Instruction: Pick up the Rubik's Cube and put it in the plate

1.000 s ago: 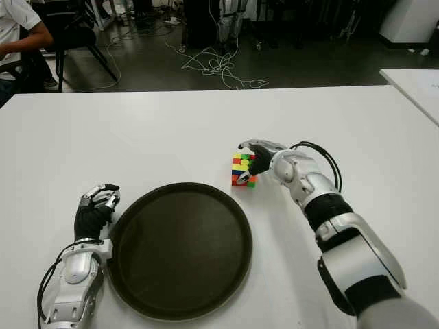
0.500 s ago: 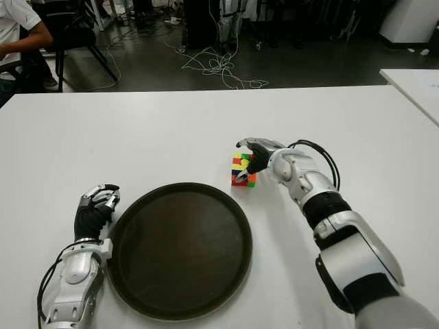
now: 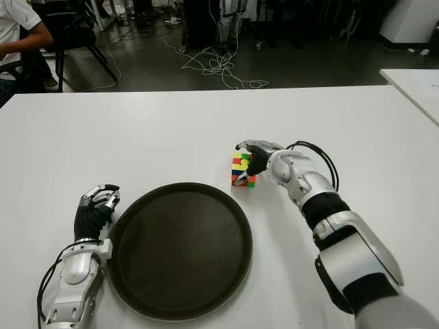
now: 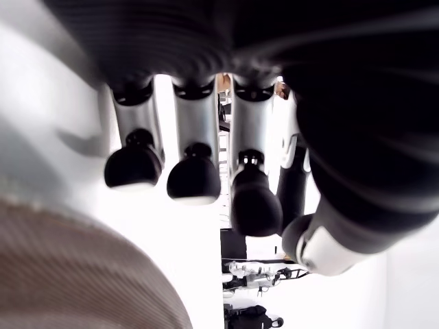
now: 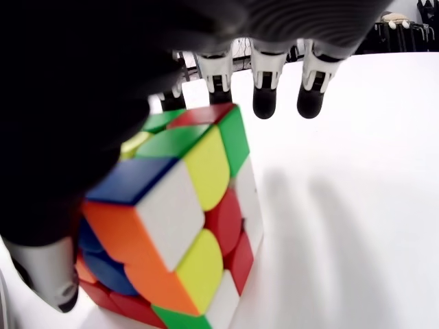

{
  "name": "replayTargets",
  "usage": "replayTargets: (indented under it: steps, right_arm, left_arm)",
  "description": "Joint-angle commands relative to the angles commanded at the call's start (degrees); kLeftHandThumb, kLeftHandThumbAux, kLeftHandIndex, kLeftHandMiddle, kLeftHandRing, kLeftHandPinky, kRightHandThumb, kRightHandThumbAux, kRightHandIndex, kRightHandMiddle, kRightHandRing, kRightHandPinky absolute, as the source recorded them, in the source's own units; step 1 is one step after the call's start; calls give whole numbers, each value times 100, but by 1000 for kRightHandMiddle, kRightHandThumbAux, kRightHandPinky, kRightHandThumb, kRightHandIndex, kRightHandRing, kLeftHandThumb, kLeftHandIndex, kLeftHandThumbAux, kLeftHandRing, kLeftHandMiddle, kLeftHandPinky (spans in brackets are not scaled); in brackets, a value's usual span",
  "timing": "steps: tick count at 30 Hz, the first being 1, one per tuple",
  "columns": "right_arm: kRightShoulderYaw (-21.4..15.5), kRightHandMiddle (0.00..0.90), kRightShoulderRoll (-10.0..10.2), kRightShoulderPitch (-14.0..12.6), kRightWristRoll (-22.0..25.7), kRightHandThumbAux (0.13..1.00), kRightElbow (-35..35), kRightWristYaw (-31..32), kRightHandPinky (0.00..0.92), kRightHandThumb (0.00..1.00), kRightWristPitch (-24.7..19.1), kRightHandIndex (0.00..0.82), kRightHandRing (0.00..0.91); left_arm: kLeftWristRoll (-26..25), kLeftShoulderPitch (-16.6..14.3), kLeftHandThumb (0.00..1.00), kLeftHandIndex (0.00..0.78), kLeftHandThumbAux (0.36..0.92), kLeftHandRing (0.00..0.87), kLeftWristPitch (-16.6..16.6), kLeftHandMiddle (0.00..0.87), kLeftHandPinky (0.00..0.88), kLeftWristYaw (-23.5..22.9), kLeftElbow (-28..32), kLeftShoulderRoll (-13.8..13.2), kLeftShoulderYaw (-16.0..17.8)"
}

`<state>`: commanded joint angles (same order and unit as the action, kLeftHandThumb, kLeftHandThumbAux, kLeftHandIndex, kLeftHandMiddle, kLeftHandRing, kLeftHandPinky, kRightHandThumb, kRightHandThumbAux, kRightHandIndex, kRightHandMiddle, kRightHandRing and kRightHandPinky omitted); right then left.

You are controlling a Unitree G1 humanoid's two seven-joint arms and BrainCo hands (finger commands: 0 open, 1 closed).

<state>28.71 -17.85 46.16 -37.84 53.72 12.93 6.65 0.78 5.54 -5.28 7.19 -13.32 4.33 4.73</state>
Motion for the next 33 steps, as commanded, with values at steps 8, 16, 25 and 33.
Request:
replayTargets:
  steps: [8,16,25,33]
  right_arm:
    - [-24,0,4,-133,51,674,-57,3,0,0,-93,0,0]
    - [-81,0,3,-256,138,653,-175,36,0,0,-193,0,0]
    - [-102,0,10,-367,156,633,-231,-19,0,0,-285,0,0]
    - [-56,0,5,-379,131,631,-189,12,0,0,-323,0,0]
  left_arm:
    - [87,9,708,443,706,834,2,813,819,44,13,-23,-19]
    - [158,-3,708,443,705,834,44,812,822,60,3,-82,-35]
    - [50,-1,707,443,706,829,63,810,810,-66,5,-92,-15]
    - [26,15,708,443,706,828,63,810,811,-54,28,-88,-12]
